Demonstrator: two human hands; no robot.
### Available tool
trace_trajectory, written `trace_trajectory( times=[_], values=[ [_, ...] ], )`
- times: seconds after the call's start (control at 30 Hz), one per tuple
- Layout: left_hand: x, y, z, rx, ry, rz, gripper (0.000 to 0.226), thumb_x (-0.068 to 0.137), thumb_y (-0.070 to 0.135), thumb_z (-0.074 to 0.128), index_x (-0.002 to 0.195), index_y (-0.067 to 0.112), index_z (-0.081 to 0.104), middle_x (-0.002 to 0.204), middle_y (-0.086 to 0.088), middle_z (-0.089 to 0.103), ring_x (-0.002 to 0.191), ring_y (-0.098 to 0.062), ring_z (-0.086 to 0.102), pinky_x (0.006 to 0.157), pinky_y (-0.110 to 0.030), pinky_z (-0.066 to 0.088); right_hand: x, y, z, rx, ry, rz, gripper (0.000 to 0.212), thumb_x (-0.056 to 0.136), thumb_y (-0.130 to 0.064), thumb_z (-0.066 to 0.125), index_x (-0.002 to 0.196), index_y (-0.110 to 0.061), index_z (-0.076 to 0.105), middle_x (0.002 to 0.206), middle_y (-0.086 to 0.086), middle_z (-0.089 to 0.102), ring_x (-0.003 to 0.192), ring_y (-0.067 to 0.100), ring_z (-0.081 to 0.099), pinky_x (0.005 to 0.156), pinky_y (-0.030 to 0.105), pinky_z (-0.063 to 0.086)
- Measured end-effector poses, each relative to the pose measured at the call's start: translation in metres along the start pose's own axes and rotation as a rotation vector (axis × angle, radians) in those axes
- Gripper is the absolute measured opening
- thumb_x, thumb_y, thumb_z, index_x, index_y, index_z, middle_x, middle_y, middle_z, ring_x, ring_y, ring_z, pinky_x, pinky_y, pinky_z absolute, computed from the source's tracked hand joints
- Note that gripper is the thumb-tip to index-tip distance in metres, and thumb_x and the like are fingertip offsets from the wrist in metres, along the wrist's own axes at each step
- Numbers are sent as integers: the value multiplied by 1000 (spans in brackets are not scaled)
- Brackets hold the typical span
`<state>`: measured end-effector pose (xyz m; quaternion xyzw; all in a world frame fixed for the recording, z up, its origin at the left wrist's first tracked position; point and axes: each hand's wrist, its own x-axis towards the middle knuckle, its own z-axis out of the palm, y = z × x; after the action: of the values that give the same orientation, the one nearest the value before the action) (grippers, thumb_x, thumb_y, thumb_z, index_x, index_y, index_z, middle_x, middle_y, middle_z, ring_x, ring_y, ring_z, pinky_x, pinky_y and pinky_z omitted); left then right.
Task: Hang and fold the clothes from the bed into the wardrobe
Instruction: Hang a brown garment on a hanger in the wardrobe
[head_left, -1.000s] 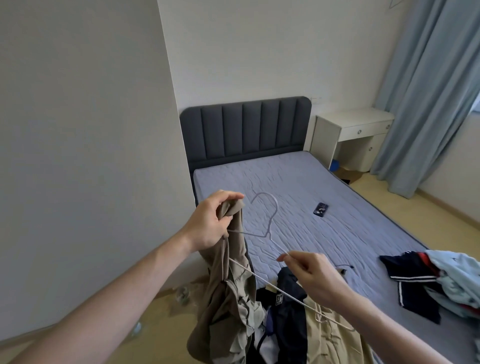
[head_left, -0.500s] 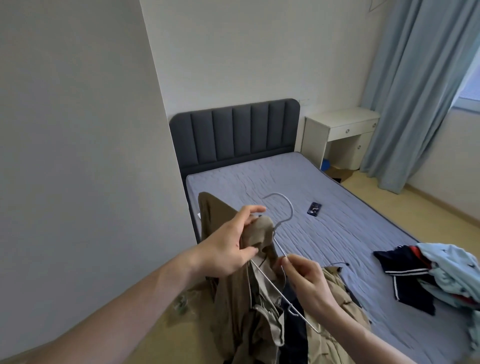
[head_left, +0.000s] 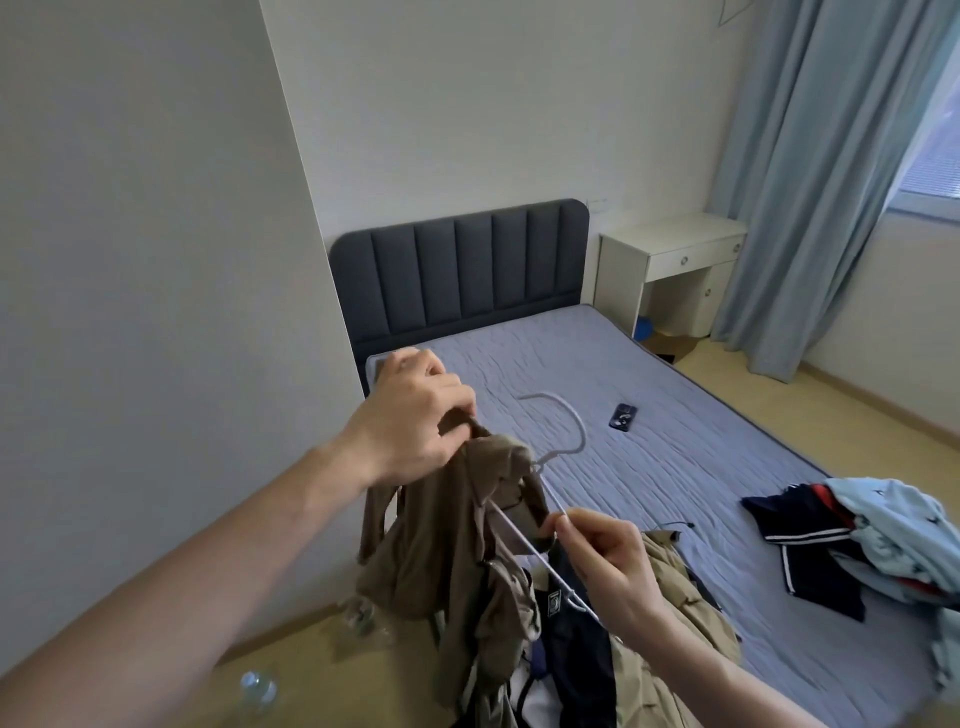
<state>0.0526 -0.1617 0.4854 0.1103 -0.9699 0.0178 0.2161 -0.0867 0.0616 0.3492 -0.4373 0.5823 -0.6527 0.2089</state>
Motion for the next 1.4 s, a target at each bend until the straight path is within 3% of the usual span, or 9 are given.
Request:
trace_trajectory(
  times=[0.2, 0.33, 0.43, 0.53, 0.7, 0.87, 1.03, 1.23, 1.4],
  values=[
    [8, -6, 2, -70, -24, -124, 31, 80, 47, 50, 60, 27, 40, 56, 10, 47, 61, -5, 47, 58, -29, 32, 14, 14, -45, 2, 71, 118, 49, 98, -63, 54, 101, -23, 81, 64, -8, 58, 59, 10, 54, 62, 22, 47],
    [8, -20, -2, -41, 78, -190, 32, 79, 48, 54, 59, 25, 42, 54, 8, 49, 57, -3, 47, 54, -25, 33, -8, 55, -79, 70, 348, 489, 51, 107, -50, 40, 102, -19, 80, 96, 8, 75, 82, 21, 66, 72, 31, 50],
    [10, -22, -6, -49, 116, -184, 31, 79, 49, 53, 57, 29, 42, 53, 10, 49, 57, -5, 49, 53, -21, 29, -44, 84, -58, -40, 170, 821, 37, 102, -45, 58, 103, -10, 71, 92, 15, 71, 68, 16, 56, 57, 26, 41],
    [16, -18, -12, -50, 154, -170, 31, 79, 49, 54, 57, 30, 43, 54, 12, 50, 62, -3, 51, 54, -19, 27, -65, 89, -4, -75, -79, 997, 63, 75, -74, 73, 108, -21, 69, 92, 14, 72, 71, 13, 59, 52, 21, 42],
    [27, -5, -24, -26, 188, -137, 31, 80, 49, 56, 55, 35, 41, 52, 15, 47, 63, 1, 51, 53, -17, 24, -57, 86, 72, -37, -203, 937, 92, 50, -82, 85, 121, -26, 64, 110, -10, 76, 95, 2, 73, 87, 24, 59],
    [27, -11, -41, 38, 199, -140, 29, 79, 48, 54, 61, 27, 45, 53, 8, 49, 57, -7, 48, 53, -21, 26, -32, 96, 66, -263, -99, 753, 30, 76, -45, 85, 80, -20, 69, 74, -11, 70, 70, 3, 65, 67, 24, 51],
    [5, -45, -57, 92, 192, -190, 31, 80, 51, 52, 65, 25, 51, 56, 9, 53, 57, -7, 49, 52, -22, 29, -18, 84, -10, -138, 24, 664, 35, 85, -39, 83, 63, -16, 68, 54, -5, 59, 47, 9, 53, 45, 20, 38],
    [-19, -73, -46, 70, 122, -237, 19, 82, 52, 51, 71, 38, 56, 66, 17, 59, 58, -4, 50, 51, -19, 28, 9, 46, -79, -139, 27, 606, 45, 80, -60, 76, 72, -16, 76, 58, 4, 58, 50, 20, 52, 46, 28, 38],
    [-27, -79, -30, 121, 72, -165, 31, 86, 56, 44, 60, 41, 44, 62, 14, 50, 60, -14, 44, 52, -23, 28, 35, 9, -93, -41, 120, 644, 40, 86, -46, 78, 84, -7, 80, 75, 18, 71, 66, 27, 61, 61, 37, 48]
  ],
)
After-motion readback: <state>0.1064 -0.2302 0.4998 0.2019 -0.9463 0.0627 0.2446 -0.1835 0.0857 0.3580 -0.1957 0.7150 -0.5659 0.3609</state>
